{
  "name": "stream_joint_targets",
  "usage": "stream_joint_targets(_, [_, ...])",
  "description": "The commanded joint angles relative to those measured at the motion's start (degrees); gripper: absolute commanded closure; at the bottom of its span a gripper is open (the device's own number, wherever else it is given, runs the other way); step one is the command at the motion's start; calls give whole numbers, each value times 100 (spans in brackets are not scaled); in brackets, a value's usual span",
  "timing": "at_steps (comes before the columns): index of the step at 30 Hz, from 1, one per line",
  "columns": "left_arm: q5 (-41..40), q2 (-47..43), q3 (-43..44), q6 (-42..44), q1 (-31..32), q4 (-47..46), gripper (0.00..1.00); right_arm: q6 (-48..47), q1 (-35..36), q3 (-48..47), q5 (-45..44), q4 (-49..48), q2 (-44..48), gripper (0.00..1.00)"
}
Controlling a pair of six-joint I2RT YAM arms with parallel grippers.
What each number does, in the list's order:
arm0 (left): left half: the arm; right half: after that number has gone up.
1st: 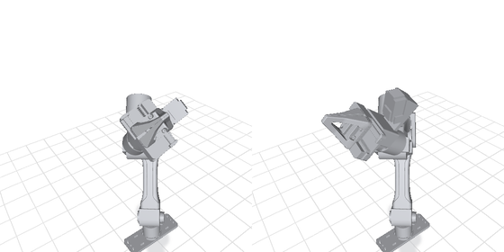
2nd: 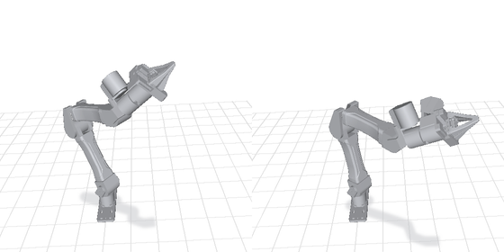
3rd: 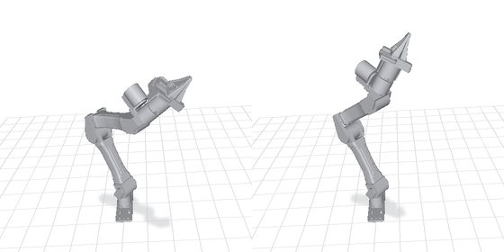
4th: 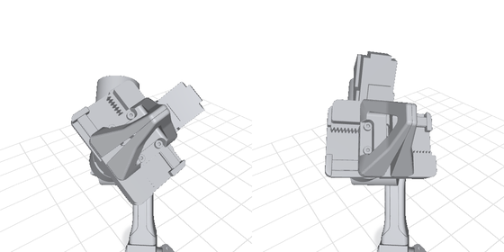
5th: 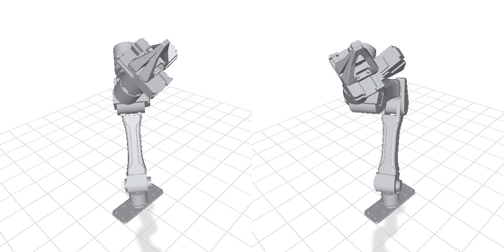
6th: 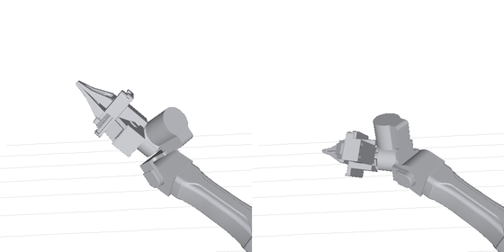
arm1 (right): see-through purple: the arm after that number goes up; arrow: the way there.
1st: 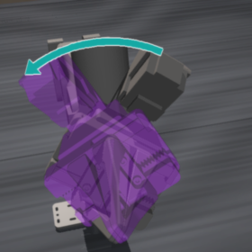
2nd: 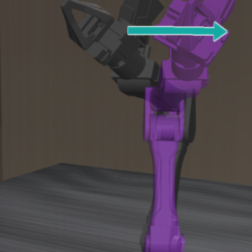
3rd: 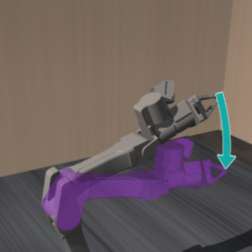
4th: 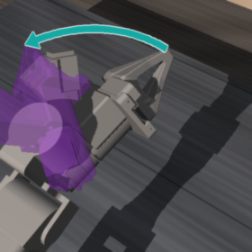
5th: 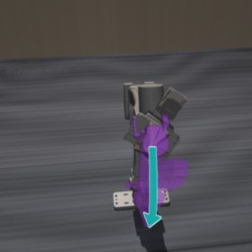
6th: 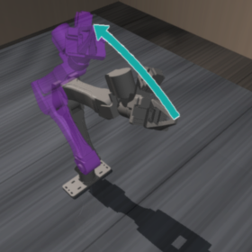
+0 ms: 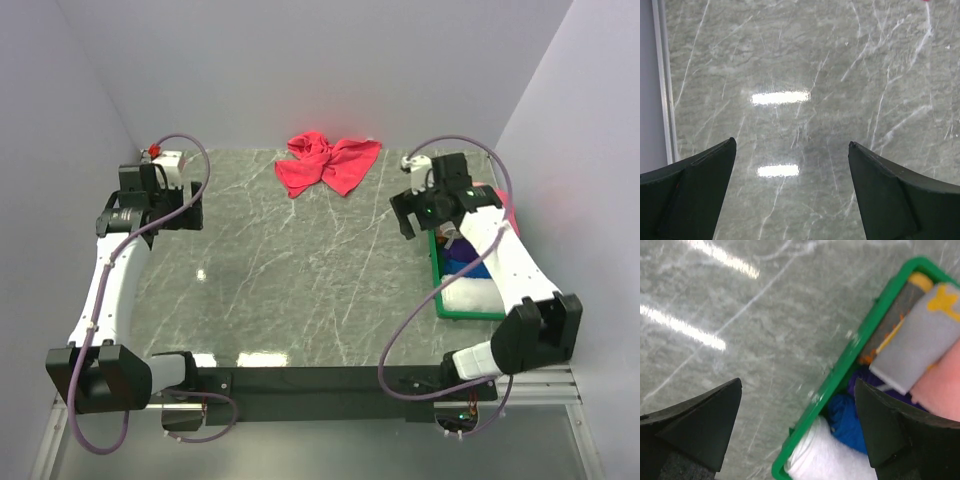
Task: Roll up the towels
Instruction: Move the towel to the center of the board
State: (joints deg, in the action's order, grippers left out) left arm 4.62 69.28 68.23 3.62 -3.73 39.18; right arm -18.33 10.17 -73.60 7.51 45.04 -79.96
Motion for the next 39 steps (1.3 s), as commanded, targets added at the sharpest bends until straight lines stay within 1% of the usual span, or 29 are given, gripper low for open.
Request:
stream_joint_targets(1, [-41, 77, 454, 68, 4, 361, 1, -66, 352, -689, -372, -416, -483, 0])
stream_joint_targets(4, [39, 7, 446, 279, 4, 485, 1, -74, 642, -1234, -539, -548, -1151, 0])
stream_joint_targets(5, [-5, -28, 420, 297, 4, 468, 1, -92, 713, -1470, -601, -592, -1484, 0])
stream_joint_targets(7, [-241, -107, 323, 289, 4, 433, 1, -136, 819, -1735, -741, -768, -1854, 0])
stream_joint_targets(8, [-286, -125, 314, 315, 4, 468, 1, -145, 898, -2084, -742, -777, -2265, 0])
stream_joint_targets(10, [-357, -116, 375, 367, 4, 573, 0, -162, 951, -2525, -855, -681, -2733, 0])
stream_joint_targets(11, [-392, -116, 402, 411, 4, 678, 1, -189, 1021, -2989, -900, -619, -3170, 0])
stream_joint_targets(13, [-436, -116, 463, 438, 3, 740, 0, -241, 1109, -3422, -996, -558, -3603, 0])
stream_joint_targets(14, [-445, -133, 472, 482, 4, 793, 1, -329, 1205, -3798, -1197, -566, -3997, 1])
stream_joint_targets(18, [-445, -151, 516, 500, 4, 924, 1, -601, 1469, -4600, -1654, -566, -4860, 4])
stream_joint_targets(19, [-601, -169, 516, 482, 4, 942, 1, -645, 1513, -4723, -1734, -566, -5019, 5])
stream_joint_targets(23, [-629, -204, 481, 456, 4, 1057, 1, -865, 1672, -5303, -1998, -662, -5774, 12])
stream_joint_targets(27, [-664, -274, 411, 482, -5, 1162, 2, -1138, 1848, -5358, -2507, -1179, -6092, 20])
stream_joint_targets(28, [-673, -274, 411, 491, -5, 1171, 1, -1190, 1891, -5401, -2569, -1251, -6232, 25])
stream_joint_targets(32, [-717, -283, 446, 535, -14, 1232, 2, -1418, 1927, -5779, -2798, -1234, -6672, 29])
stream_joint_targets(33, [-726, -283, 446, 543, -5, 1215, 2, -1463, 1927, -5797, -2816, -1278, -6716, 29])
stream_joint_targets(35, [-744, -292, 428, 552, -5, 1206, 2, -1577, 1927, -5692, -2834, -1418, -6795, 34])
stream_joint_targets(36, [-752, -292, 420, 544, -5, 1206, 2, -1621, 1927, -5683, -2825, -1427, -6813, 37])
stream_joint_targets(37, [-744, -283, 420, 570, -5, 1197, 2, -1639, 1936, -5778, -2808, -1375, -6883, 45])
stream_joint_targets(39, [-709, -257, 420, 570, -5, 1154, 2, -1674, 1945, -5876, -2667, -1208, -6910, 56])
